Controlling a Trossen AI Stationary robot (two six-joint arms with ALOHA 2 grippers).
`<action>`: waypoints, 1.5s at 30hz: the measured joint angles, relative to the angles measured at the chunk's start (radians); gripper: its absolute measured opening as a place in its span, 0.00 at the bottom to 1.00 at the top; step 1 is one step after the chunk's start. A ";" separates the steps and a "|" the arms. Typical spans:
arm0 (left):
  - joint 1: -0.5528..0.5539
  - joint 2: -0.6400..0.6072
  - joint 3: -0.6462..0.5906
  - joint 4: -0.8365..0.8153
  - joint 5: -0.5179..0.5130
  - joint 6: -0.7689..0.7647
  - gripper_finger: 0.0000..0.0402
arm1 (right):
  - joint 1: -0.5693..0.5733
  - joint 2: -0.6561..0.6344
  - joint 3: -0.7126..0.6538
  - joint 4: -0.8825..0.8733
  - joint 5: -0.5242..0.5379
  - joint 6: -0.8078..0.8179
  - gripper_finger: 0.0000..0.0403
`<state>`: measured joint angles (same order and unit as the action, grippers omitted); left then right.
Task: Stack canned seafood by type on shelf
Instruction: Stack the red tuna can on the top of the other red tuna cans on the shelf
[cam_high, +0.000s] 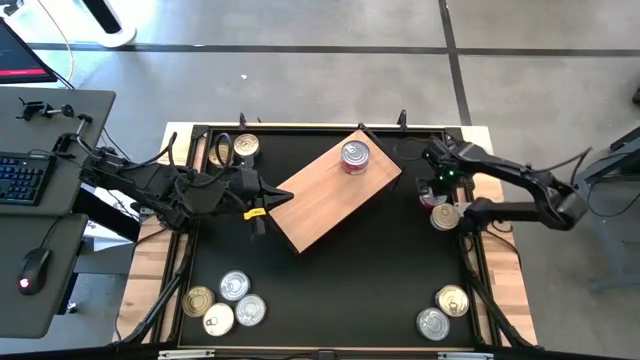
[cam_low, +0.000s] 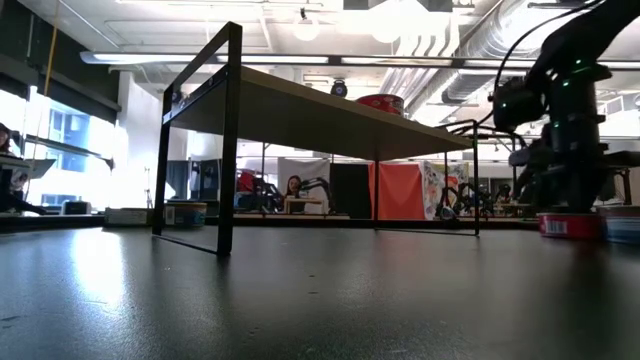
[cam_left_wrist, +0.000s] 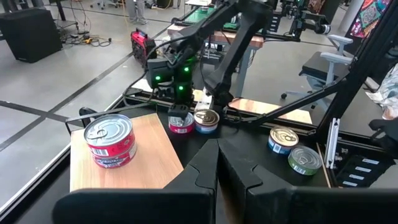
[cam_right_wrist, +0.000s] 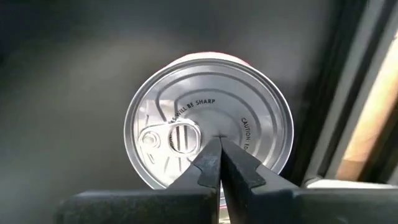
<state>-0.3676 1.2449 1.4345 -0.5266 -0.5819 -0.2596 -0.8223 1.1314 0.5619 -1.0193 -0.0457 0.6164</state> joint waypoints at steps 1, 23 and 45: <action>0.000 0.000 0.000 0.000 0.000 0.000 0.00 | 0.022 -0.013 -0.006 0.005 -0.006 0.005 0.00; 0.001 0.000 0.000 0.000 -0.001 0.000 0.00 | 0.634 -0.068 -0.021 0.217 -0.111 0.297 0.00; 0.001 0.000 0.000 0.000 -0.001 0.000 0.00 | 0.564 -0.075 -0.032 0.091 0.058 0.495 0.00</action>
<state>-0.3669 1.2449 1.4345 -0.5263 -0.5831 -0.2597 -0.2587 1.0565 0.5304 -0.9283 0.0124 1.1115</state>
